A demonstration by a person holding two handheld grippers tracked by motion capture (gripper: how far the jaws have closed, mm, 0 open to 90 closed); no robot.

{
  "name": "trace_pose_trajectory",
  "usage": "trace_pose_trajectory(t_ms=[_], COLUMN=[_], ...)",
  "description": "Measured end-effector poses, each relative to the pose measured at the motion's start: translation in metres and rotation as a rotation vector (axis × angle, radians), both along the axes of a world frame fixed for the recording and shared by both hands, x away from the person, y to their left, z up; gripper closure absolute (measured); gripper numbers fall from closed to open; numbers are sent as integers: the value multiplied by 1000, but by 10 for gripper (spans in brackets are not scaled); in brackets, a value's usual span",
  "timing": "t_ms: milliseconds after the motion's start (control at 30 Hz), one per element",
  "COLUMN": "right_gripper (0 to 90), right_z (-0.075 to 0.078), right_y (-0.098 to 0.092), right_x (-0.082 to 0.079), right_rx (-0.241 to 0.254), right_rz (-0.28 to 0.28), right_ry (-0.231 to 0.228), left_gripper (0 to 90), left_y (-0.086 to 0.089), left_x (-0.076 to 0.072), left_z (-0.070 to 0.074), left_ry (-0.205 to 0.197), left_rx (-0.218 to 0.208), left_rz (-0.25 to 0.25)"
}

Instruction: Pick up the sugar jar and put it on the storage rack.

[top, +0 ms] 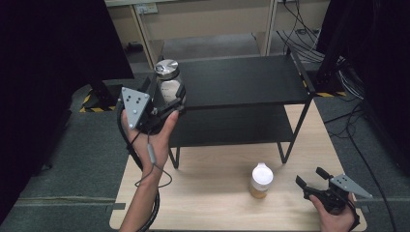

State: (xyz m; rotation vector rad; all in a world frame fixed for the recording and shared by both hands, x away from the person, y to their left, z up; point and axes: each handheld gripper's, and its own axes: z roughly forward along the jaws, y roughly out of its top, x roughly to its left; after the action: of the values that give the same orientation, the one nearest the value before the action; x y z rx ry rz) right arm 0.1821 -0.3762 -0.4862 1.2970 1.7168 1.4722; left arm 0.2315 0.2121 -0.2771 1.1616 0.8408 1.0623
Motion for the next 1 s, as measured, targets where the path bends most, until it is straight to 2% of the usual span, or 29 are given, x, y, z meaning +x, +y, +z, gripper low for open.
trace_pose_trajectory(t_ms=[167,433,633,1000], right_gripper=[65,64,63,63], right_z=[0,0,0,0], right_y=[1,0,0,0], right_x=[0,0,0,0], right_rx=[-4,-2,-1,-2], right_rz=[1,0,0,0], right_ry=[0,-1,1,1], left_gripper=[56,56,55,54], left_y=[1,-1,2,5], left_x=[-11,-21,-27,-38], left_z=[-11,-26,-40,-69], left_ry=[-25,-34,-22,5], left_rx=[5,17,11,40], left_rz=[2,-10,-37,-48])
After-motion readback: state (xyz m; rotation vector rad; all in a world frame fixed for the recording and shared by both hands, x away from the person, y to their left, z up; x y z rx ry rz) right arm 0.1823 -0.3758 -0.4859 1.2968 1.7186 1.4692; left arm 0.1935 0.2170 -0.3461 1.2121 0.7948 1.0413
